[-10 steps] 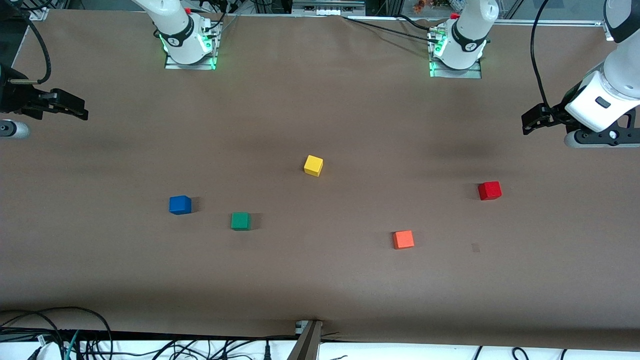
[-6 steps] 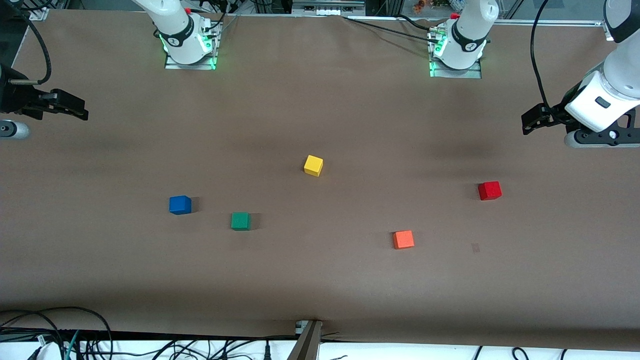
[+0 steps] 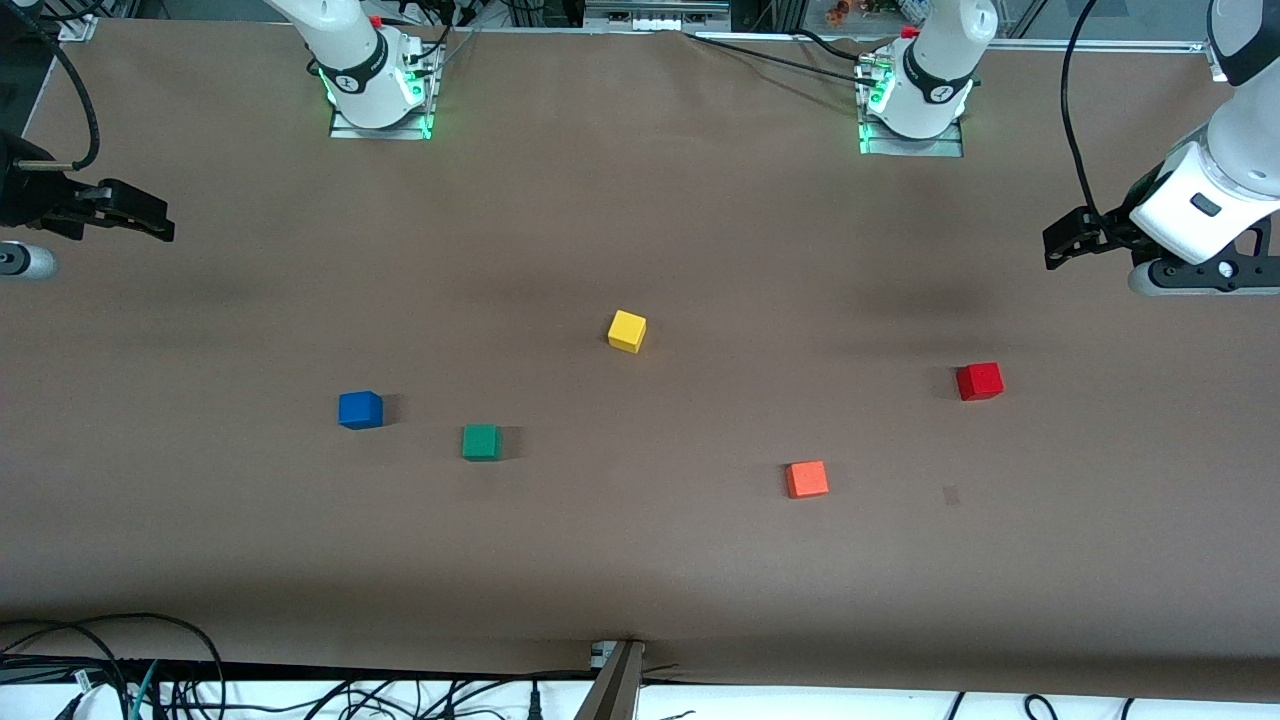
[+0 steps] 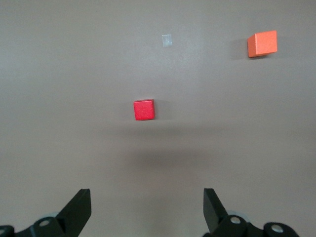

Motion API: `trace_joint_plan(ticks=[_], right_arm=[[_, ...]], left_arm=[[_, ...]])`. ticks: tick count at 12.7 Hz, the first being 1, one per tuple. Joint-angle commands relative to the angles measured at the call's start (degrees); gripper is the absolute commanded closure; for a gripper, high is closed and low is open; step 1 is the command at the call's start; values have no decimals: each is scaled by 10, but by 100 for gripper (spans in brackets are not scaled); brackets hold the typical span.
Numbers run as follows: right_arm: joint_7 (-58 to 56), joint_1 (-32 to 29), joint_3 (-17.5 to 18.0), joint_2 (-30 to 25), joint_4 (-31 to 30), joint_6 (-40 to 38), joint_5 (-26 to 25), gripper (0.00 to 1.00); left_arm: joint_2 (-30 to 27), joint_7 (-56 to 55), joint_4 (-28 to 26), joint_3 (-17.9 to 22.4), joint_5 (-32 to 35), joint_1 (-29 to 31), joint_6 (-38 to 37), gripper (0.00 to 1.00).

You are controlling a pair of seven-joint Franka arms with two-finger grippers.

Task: Pass red block to right arm, stack on blue

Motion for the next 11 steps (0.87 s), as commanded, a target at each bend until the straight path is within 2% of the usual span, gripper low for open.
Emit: trace_joint_plan(ticks=[1, 7, 11], right_arm=[[-5, -6, 2, 6, 14, -4, 9, 0], [-6, -6, 2, 7, 14, -3, 10, 0], [-6, -6, 2, 10, 14, -4, 10, 0]], left_arm=[[6, 7, 12, 2, -15, 1, -12, 0], [69, 8, 4, 6, -6, 20, -3, 0], [110, 7, -52, 5, -8, 54, 124, 0]])
